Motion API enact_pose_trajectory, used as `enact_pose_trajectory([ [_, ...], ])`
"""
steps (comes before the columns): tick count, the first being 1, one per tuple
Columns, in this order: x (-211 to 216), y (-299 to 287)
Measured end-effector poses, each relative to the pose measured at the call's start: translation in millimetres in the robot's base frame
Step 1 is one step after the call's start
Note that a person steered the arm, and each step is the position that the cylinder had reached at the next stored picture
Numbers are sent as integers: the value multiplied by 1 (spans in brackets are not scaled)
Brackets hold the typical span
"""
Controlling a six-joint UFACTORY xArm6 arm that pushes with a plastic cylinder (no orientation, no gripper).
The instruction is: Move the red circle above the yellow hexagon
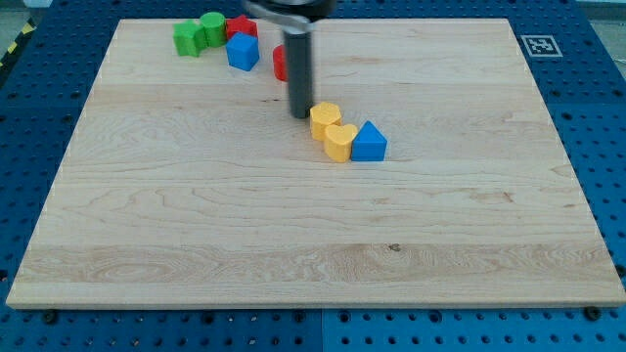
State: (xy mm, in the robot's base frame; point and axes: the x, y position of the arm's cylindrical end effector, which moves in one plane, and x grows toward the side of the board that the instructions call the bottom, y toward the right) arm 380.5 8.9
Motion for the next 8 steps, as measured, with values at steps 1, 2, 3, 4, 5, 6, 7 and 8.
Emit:
enact_pose_trajectory([
  [1,-38,48],
  [2,-86,40],
  [3,-121,-4],
  [4,-150,-62],
  [5,-146,-98],
  [6,-100,-80],
  [7,-55,-21],
  [8,-48,9],
])
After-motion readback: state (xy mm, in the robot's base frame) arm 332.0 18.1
